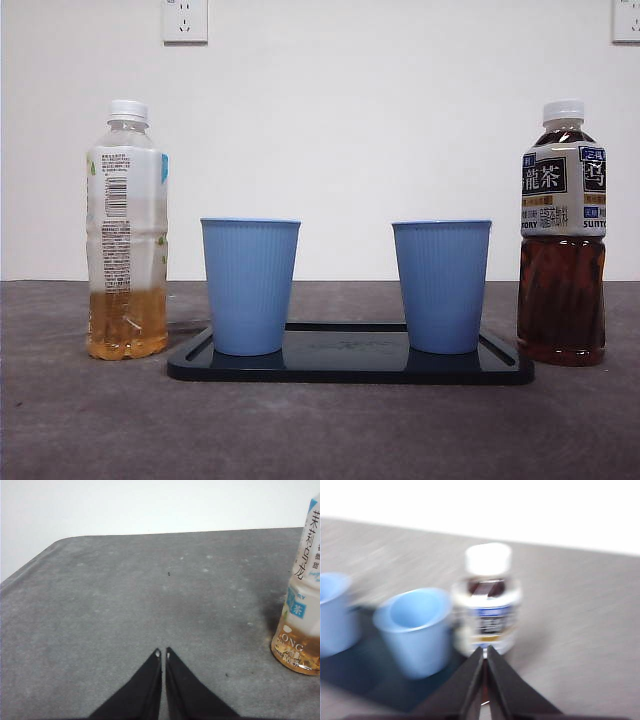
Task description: Pour the drink into the cup
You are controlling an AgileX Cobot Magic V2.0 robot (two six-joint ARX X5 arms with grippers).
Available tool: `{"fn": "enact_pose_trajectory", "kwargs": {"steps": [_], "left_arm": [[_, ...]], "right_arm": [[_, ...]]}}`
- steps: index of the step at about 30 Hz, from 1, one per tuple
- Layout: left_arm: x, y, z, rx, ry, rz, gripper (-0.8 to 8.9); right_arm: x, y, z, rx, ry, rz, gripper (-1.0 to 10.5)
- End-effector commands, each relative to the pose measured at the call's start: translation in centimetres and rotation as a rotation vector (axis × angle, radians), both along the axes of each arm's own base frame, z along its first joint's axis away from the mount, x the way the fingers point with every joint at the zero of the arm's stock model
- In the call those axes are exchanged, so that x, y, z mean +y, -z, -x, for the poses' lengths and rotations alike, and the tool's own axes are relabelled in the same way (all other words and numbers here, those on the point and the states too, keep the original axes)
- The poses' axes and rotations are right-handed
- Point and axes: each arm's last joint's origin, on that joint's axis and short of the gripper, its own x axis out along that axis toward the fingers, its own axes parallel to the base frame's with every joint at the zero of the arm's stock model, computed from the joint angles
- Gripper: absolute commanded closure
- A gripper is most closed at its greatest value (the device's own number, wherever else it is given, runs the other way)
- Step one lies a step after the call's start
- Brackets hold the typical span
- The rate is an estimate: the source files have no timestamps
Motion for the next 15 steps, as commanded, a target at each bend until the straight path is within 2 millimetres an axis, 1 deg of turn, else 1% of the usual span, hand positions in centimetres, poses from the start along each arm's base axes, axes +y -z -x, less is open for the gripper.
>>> {"fn": "enact_pose_trajectory", "kwargs": {"steps": [1,3,5,11,15], "left_arm": [[0.0,0.4,-0.1,-0.001,-0.004,0.005,8.03],[0.0,0.4,-0.1,-0.001,-0.004,0.005,8.03],[0.0,0.4,-0.1,-0.001,-0.004,0.005,8.03],[0.0,0.4,-0.1,-0.002,-0.004,0.005,8.03],[0.0,0.4,-0.1,-0.001,-0.004,0.005,8.02]], "right_arm": [[-0.8,1.8,0.1,-0.091,0.074,0.018,9.4],[-1.3,3.5,0.3,-0.121,0.133,0.017,9.4],[-1.6,4.5,0.4,-0.128,0.164,0.018,9.4],[-2.0,6.1,0.5,-0.137,0.197,0.02,9.4],[-2.0,6.8,0.5,-0.134,0.2,0.02,9.4]]}}
